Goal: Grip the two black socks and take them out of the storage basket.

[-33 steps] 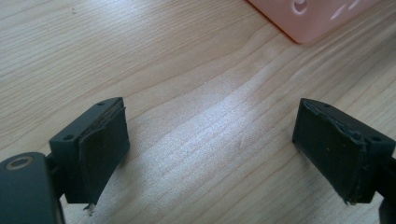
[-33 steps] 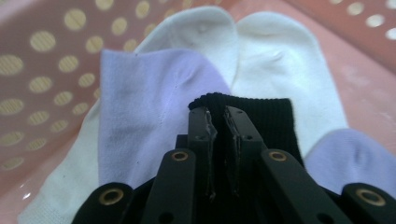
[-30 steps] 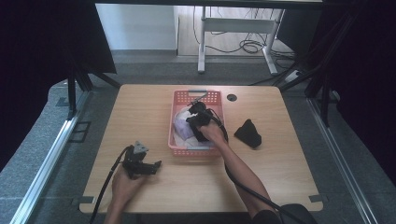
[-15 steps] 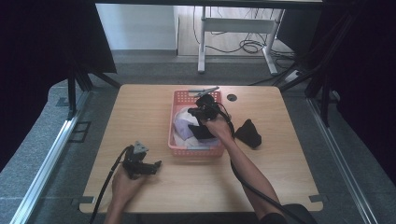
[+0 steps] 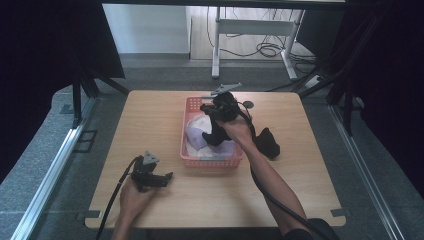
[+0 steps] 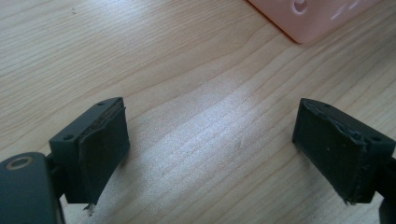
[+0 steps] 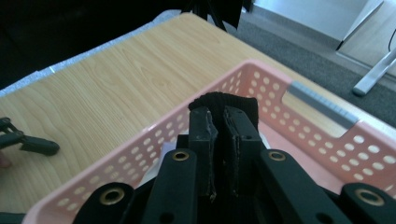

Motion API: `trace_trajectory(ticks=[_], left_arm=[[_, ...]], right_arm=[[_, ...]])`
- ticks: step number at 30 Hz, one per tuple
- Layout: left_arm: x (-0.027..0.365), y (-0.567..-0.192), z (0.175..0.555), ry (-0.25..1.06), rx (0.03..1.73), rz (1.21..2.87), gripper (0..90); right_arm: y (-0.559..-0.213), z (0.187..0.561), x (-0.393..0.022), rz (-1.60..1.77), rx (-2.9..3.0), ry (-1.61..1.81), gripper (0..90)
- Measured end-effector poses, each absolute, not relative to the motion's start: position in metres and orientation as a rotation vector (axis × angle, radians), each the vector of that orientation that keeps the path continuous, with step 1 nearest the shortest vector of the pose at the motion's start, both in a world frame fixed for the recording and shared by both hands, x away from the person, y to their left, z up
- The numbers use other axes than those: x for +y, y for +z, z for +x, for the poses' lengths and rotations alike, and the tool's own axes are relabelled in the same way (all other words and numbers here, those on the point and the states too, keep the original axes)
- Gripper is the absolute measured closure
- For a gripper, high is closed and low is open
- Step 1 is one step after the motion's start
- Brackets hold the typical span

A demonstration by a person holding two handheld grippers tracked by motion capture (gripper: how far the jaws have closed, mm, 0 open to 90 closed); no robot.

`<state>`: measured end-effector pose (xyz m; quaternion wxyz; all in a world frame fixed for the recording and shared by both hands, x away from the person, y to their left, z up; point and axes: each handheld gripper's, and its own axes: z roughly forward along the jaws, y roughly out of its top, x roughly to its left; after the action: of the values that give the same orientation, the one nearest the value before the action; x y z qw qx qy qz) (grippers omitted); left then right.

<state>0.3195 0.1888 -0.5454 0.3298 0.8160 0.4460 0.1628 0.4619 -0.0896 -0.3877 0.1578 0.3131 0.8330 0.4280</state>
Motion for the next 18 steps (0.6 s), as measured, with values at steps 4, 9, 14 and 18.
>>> trace_trajectory(ticks=[4,9,14,18], left_arm=[[0.189,-0.545,0.32,0.426,1.166,2.135,10.3],[0.189,-0.545,0.32,0.426,1.166,2.136,10.3],[0.189,-0.545,0.32,0.426,1.167,2.138,10.3],[0.189,-0.545,0.32,0.426,1.167,2.138,10.3]], right_arm=[[-0.375,0.459,-0.091,0.882,2.374,1.259,82.5],[-0.359,0.455,-0.094,0.867,2.356,1.29,82.5],[-0.345,0.452,-0.096,0.849,2.337,1.309,82.5],[-0.332,0.451,-0.099,0.843,2.329,1.339,82.5]])
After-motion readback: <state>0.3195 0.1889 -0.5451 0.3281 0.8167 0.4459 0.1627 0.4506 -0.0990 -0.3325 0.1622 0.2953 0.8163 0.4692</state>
